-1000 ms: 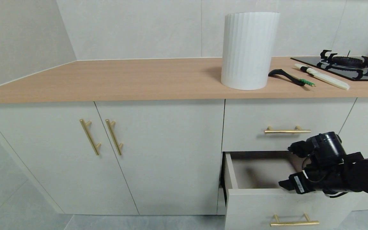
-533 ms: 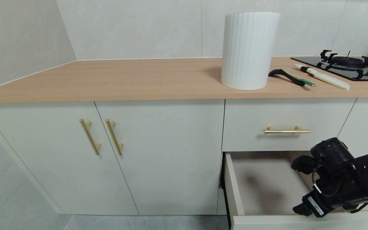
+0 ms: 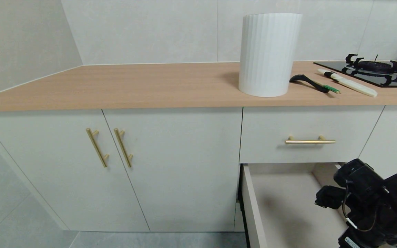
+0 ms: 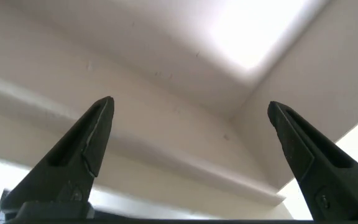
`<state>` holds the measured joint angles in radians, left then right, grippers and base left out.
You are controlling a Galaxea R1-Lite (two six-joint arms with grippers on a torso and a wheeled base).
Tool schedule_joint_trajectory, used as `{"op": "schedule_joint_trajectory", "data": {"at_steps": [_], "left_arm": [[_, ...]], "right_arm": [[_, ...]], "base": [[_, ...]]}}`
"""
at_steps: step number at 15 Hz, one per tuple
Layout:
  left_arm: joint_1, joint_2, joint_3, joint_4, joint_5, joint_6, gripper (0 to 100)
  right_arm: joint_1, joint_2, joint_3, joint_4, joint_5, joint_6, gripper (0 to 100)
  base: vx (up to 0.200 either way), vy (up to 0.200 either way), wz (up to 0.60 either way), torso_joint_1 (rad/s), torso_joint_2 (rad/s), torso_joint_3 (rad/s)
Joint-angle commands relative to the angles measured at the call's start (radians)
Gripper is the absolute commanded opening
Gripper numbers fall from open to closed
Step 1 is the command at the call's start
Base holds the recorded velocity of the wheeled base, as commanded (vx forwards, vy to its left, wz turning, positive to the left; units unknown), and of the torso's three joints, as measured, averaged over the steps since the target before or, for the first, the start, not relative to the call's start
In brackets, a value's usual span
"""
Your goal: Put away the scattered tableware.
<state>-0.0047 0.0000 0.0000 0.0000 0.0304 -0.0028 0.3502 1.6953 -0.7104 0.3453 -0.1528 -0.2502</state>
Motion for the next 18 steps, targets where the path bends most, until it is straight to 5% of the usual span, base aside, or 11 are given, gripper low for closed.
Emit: {"op": "schedule_joint_trajectory", "data": {"at_steps": [1,5,13,18], "left_arm": [[0.000,0.000,0.000,0.000,0.000,0.000,100],[0.000,0.000,0.000,0.000,0.000,0.000,100],[0.000,0.000,0.000,0.000,0.000,-0.002,100],[0.000,0.000,0.000,0.000,0.000,-0.002,100]], "right_arm": [[0.000,0.000,-0.018,-0.006,-0.002,0.005,100],[-0.050,-0.042,-0.130,-0.008,0.021,0.155,100],[-0.103,-0.117,-0.139,-0.086,0.030,0.164,100],[-0.103,-0.120,-0.138,-0.098,0.025,0.164,100]], "base": [[0.000,0.000,0.00,0.000,0.00,0.000],[0.000,0.000,0.00,0.000,0.00,0.000],[0.000,0.000,0.00,0.001,-0.01,-0.003],[0.000,0.000,0.00,0.086,-0.28,-0.244]]}}
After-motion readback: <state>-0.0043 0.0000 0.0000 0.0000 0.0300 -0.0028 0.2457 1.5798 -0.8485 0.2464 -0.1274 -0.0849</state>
